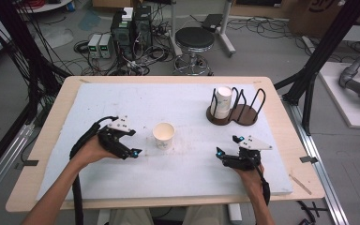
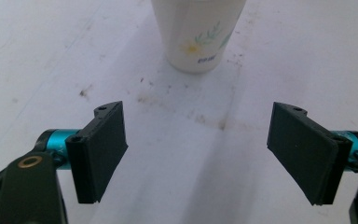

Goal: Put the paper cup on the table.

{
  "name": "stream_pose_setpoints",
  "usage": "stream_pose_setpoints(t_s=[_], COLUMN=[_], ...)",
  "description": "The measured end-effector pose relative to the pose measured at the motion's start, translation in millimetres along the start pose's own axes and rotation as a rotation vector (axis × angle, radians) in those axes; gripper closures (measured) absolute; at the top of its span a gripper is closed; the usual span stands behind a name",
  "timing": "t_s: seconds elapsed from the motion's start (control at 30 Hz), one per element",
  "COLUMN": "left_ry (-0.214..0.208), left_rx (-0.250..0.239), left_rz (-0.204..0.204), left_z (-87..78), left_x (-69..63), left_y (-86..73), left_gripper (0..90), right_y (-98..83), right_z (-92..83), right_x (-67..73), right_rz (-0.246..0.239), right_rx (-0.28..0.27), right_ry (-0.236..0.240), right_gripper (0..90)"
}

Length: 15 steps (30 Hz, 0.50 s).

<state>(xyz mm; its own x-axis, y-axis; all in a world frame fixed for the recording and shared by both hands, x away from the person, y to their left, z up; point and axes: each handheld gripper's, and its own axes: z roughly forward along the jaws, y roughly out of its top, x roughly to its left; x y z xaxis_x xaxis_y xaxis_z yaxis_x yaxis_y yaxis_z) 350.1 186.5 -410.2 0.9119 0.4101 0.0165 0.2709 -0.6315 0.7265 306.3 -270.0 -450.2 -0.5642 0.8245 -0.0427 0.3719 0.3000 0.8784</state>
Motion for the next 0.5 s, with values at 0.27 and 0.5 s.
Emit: stream_pose_setpoints(t_s=[0.27, 0.5], left_ry=[0.100, 0.228], left_rx=[-0.127, -0.314], left_rz=[-0.104, -0.226], left_z=[-15.2, -25.1], left_x=[-14.9, -17.7], left_y=[-39.4, -67.2], left_gripper=[19.4, 19.8], right_y=[-0.6, -0.8], right_z=[-1.2, -1.4], right_x=[1.5, 0.8], right_rz=[-0.008, -0.007], right_rx=[-0.011, -0.011], right_ry=[-0.007, 0.002], right_gripper=[18.5, 18.6])
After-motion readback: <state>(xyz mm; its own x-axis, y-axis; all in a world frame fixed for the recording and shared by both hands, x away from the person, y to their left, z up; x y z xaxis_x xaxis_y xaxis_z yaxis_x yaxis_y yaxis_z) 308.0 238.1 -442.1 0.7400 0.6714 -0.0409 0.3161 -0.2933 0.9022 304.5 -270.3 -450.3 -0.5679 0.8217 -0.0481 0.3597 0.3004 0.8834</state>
